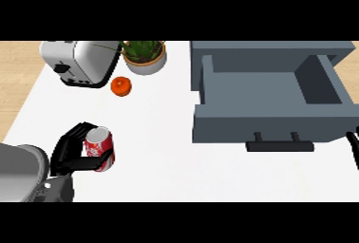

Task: Pick up the can, place it into the drawer and close the drawer

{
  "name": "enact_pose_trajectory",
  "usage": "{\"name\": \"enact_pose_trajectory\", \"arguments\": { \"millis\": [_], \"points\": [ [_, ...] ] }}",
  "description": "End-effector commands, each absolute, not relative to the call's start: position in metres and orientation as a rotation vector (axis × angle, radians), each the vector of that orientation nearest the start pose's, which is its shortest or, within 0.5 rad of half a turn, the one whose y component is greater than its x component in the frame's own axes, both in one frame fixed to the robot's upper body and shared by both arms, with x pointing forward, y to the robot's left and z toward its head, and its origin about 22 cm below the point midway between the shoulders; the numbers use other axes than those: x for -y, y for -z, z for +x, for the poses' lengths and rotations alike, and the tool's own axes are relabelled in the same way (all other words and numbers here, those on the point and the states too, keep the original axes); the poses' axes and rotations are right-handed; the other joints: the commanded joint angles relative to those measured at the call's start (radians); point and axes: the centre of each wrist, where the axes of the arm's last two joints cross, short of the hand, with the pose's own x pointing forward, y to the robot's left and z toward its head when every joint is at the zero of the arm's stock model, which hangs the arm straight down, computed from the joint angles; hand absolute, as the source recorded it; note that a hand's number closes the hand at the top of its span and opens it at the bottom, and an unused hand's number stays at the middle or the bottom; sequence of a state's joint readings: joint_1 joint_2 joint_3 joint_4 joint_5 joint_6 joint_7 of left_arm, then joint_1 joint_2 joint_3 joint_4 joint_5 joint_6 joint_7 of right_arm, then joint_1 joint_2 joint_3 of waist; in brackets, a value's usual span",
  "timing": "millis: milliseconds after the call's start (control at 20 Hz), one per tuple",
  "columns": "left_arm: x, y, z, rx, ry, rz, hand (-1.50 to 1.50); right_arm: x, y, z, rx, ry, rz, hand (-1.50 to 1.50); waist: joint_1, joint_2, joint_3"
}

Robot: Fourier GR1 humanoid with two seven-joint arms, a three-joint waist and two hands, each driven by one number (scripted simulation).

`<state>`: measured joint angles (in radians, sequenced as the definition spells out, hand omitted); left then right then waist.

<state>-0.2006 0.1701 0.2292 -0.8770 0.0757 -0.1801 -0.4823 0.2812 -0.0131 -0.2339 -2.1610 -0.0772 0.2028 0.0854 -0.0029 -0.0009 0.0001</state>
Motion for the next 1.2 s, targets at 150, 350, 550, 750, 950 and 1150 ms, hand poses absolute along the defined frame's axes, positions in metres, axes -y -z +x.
{"name": "enact_pose_trajectory", "arguments": {
  "millis": [150, 350, 550, 750, 950, 1150],
  "points": [
    [-0.292, 0.087, 0.277, 1.609, -0.137, 0.063, 1.5, 0.301, -0.107, 0.135, 1.82, 0.031, -0.175, -1.5, -0.003, 0.0, 0.0],
    [-0.281, 0.064, 0.282, 1.631, -0.168, 0.07, 1.5, 0.299, -0.108, 0.152, 1.803, 0.031, -0.166, -1.5, 0.003, 0.0, 0.0],
    [-0.272, 0.032, 0.293, 1.672, -0.13, 0.026, 1.5, 0.306, -0.106, 0.151, 1.822, 0.042, -0.168, -1.5, 0.003, -0.001, 0.0],
    [-0.24, 0.012, 0.304, 1.697, -0.073, 0.022, 1.5, 0.308, -0.1, 0.132, 1.829, 0.036, -0.182, -1.5, 0.0, -0.002, 0.0],
    [-0.225, -0.017, 0.312, 1.74, -0.018, 0.0, 1.5, 0.307, -0.095, 0.146, 1.822, 0.044, -0.191, -1.5, 0.002, -0.001, 0.0],
    [-0.204, -0.053, 0.328, 1.754, 0.03, -0.034, 1.5, 0.305, -0.097, 0.147, 1.837, 0.029, -0.19, -1.5, 0.0, 0.0, 0.0]
  ]
}}
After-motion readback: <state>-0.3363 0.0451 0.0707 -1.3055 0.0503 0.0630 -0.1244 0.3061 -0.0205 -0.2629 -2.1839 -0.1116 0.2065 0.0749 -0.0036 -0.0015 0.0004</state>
